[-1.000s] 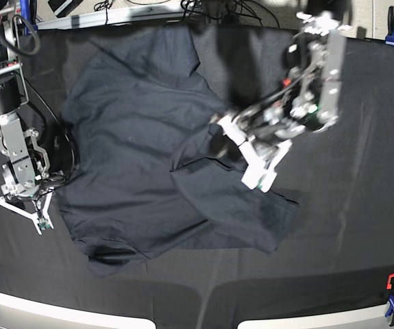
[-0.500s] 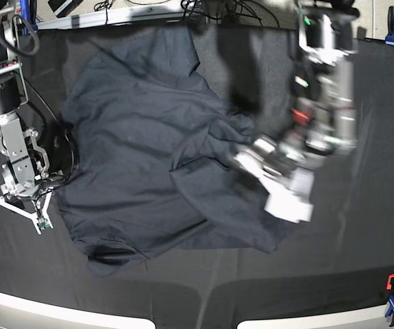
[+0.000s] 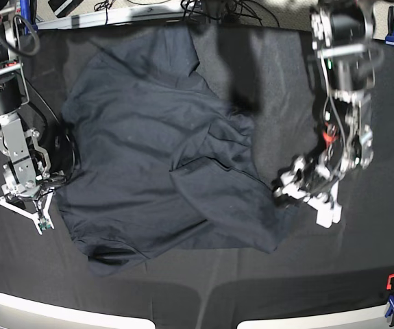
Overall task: Layout the t-shirt on the table in an organized manner, then fold the t-shirt properly
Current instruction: 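Lay the lifted fabric flat with the left gripper and release, then drag the shirt's hem corner outward with the left gripper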
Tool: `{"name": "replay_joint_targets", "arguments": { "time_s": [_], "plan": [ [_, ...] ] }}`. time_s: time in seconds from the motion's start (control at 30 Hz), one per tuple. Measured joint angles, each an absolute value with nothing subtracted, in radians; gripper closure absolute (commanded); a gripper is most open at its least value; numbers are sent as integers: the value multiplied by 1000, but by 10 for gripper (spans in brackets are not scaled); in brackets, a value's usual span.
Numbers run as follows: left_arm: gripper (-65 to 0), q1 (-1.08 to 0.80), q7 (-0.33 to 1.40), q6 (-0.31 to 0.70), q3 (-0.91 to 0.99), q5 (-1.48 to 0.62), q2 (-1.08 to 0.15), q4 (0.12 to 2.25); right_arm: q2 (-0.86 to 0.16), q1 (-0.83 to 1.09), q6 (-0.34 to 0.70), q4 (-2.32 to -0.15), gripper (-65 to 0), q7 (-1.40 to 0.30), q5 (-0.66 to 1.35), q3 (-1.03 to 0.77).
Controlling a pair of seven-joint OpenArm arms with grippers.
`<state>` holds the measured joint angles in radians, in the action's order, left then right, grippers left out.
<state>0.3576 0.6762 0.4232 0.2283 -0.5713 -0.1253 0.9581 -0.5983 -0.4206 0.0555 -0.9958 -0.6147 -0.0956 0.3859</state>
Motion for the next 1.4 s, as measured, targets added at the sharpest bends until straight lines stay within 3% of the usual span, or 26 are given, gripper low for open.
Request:
{"name": "replay_joint_targets", "arguments": {
  "time_s": [0.2,0.33,0.5,0.67,0.93,1.1,1.2,1.23,1.4],
  "plan": [
    [-214,391,609,423,228,-584,-128,894,-598,-421,56,-996,-262,-619,-96,386],
    [0,391,495,424,228,-525,-136,894,-599,-421,56,-996,-262,-624,-96,386],
    [0,419,414,426,226,-464,-212,890,-598,-421,56,-996,-262,-627,-96,386],
    [0,529,286,249,228,-338,-310,890,-598,-421,56,-996,-262,-650,-96,386],
    [0,630,258,255,223,-152,-324,890,-592,-421,56,-996,-262,-690,-95,386],
    [0,653,244,254,167,-149,-359,890,-592,-421,55,-996,-262,-693,-96,386],
    [-189,645,262,250,115,-149,-366,890,-593,-421,55,-996,-262,-693,-96,386],
    [-222,644,278,253,98,-149,-366,890,-593,-421,56,-996,-262,-692,-96,386],
    [-226,658,372,258,56,-151,-369,890,-593,-421,56,-996,-262,-693,-96,386]
  ]
}}
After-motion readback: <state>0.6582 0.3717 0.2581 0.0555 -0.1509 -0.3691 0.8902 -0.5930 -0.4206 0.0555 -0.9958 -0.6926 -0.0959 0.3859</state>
